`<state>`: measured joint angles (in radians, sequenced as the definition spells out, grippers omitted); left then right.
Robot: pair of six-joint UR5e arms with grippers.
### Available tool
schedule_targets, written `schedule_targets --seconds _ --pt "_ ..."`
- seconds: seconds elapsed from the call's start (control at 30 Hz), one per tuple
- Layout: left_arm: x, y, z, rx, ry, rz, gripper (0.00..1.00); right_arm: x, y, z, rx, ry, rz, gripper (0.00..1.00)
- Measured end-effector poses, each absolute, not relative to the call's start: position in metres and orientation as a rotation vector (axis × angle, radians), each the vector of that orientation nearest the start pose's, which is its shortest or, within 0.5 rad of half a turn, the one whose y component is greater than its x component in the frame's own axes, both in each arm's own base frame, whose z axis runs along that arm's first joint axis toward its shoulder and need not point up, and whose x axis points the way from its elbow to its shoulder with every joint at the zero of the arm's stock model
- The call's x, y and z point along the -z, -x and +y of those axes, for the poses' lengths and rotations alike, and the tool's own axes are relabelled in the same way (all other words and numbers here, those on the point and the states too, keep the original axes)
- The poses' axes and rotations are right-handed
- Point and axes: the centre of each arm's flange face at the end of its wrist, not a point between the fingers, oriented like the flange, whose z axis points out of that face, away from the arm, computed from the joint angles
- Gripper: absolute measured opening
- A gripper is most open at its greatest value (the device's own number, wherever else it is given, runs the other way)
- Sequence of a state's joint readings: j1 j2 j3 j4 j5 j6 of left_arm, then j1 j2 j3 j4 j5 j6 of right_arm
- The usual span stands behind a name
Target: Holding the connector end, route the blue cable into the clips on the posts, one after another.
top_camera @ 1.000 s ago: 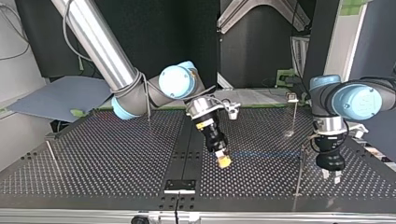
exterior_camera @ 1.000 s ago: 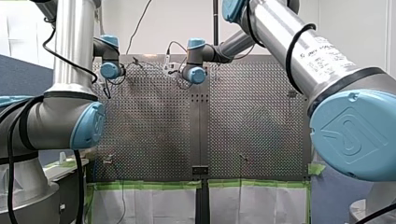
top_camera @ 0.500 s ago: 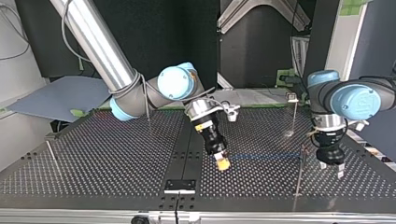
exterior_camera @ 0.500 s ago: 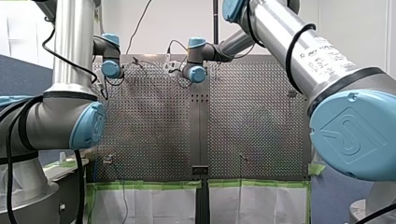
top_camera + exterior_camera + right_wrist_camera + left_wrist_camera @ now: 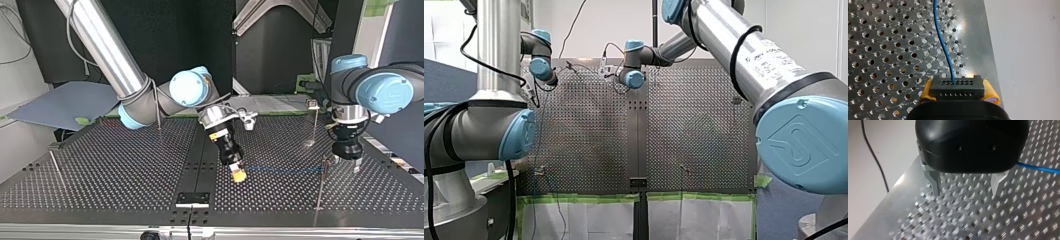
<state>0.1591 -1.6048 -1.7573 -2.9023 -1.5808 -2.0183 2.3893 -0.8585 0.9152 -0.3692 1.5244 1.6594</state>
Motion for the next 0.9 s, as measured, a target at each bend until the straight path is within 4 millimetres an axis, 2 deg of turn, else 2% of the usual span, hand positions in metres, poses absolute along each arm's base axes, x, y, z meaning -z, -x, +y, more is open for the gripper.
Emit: schedule_targets --seconds 0.4,0.73,0.9 --pt "-0.395 -0.451 -0.081 0.282 0.471 1.602 0.98 -0.395 -0.674 -0.441 -2.078 -1.497 -0.622 0.0" --pt "-0.42 -0.412 -0.104 0.278 0.384 1.638 0.98 -0.394 -0.673 -0.44 -2.069 -1.513 -0.63 0.0" --pt "-0.435 -0.394 -0.11 0.252 0.339 1.645 0.98 -0.393 -0.673 -0.44 -2.064 -1.517 -0.634 0.0"
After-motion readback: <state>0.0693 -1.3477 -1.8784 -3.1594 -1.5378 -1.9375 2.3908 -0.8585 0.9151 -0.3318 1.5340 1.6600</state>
